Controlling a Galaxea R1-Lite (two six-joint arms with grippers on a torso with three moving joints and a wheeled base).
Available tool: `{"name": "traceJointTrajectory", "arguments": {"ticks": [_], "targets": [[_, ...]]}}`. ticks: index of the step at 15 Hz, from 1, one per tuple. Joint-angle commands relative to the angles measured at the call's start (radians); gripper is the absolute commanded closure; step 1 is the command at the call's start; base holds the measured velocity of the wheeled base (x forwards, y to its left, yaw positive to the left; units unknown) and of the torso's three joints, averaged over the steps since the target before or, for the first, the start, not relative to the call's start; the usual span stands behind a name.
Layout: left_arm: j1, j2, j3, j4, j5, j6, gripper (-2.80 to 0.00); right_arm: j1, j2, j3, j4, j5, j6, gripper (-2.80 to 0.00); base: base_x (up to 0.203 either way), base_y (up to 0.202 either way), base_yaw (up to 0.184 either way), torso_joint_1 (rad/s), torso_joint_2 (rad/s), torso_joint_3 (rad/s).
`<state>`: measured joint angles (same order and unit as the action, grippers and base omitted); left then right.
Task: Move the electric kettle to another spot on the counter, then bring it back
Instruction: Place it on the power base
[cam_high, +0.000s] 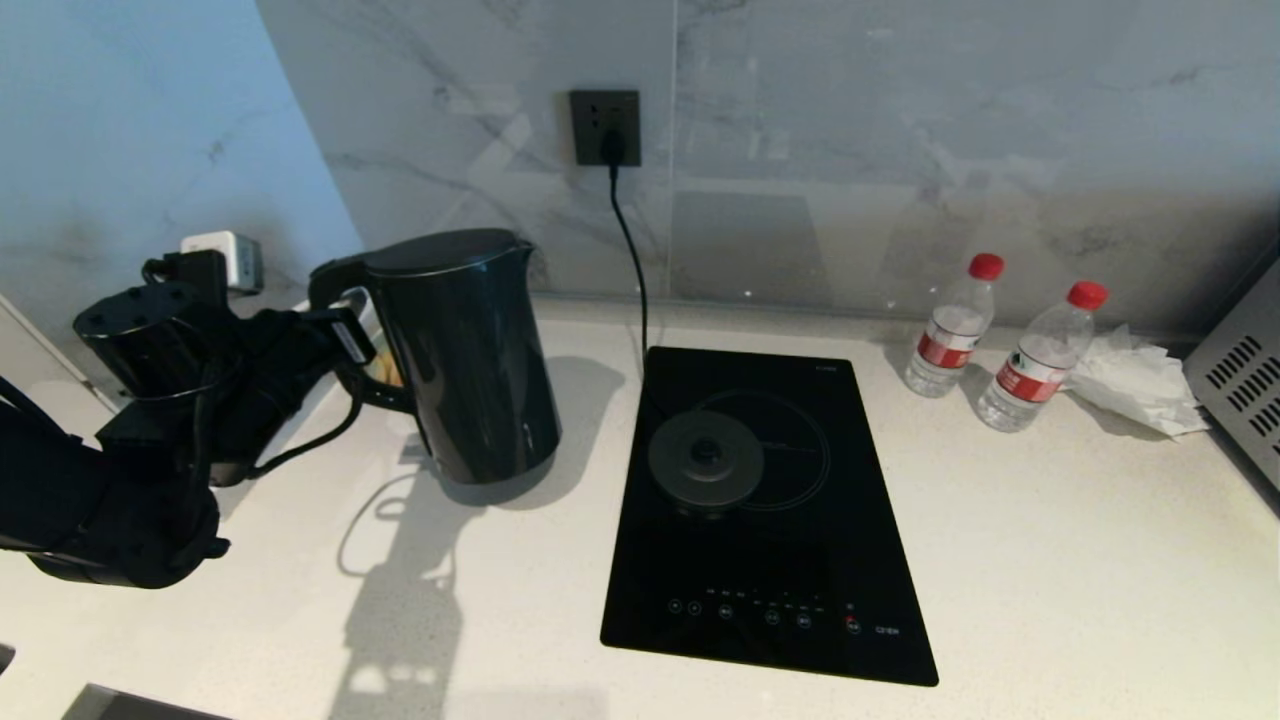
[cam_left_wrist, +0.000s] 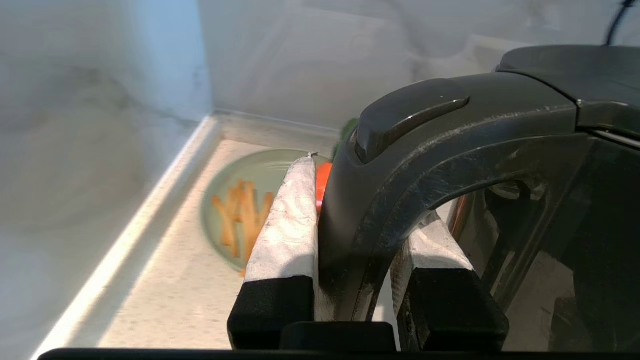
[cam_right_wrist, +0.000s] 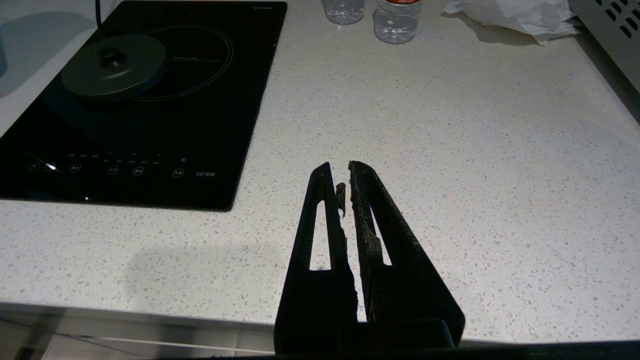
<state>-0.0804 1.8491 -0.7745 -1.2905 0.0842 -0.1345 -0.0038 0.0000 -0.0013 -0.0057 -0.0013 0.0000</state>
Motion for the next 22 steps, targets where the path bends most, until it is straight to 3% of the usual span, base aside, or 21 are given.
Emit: {"name": "traceJointTrajectory", "arguments": {"ticks": [1, 17, 22], "targets": [[-0.036, -0.008, 0.001, -0.009, 0.012, -0.001, 0.0, 0.0, 0.0, 0.0, 0.0, 0.0, 0.0, 0.0, 0.0, 0.0, 0.0, 0.0, 0.0, 0.0], [-0.265, -0.007, -0.008, 0.005, 0.191, 0.0, 0.0, 0.001, 0.0, 0.0, 0.0, 0.0, 0.0, 0.0, 0.0, 0.0, 0.0, 0.0, 0.0, 0.0], [-0.345, 0.023, -0.059, 0.005, 0.254, 0.003, 0.0, 0.0, 0.0, 0.0, 0.0, 0.0, 0.0, 0.0, 0.0, 0.0, 0.0, 0.0, 0.0, 0.0]]}}
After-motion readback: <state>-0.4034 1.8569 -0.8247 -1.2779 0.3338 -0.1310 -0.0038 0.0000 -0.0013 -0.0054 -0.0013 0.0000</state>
